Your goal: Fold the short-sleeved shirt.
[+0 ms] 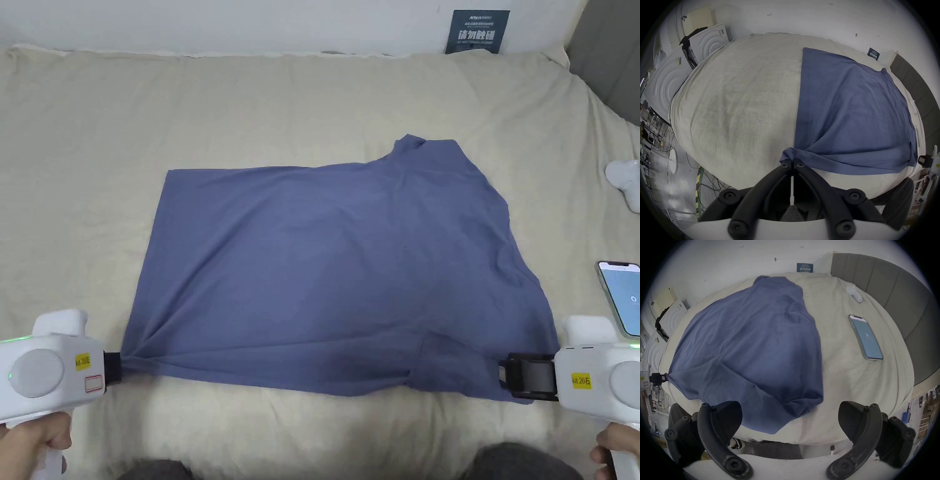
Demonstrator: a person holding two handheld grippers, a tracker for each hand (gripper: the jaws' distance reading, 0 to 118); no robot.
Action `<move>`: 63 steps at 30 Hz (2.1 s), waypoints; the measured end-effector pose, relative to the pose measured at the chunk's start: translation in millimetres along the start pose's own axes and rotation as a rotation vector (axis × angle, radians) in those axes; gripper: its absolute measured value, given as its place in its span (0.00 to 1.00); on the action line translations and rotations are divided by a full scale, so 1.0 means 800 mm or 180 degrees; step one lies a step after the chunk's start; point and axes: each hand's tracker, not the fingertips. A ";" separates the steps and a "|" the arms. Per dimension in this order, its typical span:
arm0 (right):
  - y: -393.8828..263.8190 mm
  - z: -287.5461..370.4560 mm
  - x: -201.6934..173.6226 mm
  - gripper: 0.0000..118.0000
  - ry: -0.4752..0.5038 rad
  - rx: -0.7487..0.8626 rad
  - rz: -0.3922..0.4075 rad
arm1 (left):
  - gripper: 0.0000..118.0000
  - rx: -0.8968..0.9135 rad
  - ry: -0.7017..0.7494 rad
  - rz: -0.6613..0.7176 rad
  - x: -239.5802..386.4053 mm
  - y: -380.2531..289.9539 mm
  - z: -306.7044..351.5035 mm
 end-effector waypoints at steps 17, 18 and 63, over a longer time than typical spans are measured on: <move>0.007 0.034 0.015 0.07 0.0241 0.0067 0.0101 | 0.00 0.0086 -0.0126 -0.0007 -0.017 0.006 0.034; 0.008 0.039 0.013 0.07 0.0258 0.0069 0.0085 | 0.00 0.0111 -0.0117 -0.0019 -0.016 0.008 0.037; 0.258 -0.054 -0.020 0.92 -0.0223 0.0379 -0.0131 | 0.96 0.0350 0.0199 0.0000 0.047 0.221 -0.100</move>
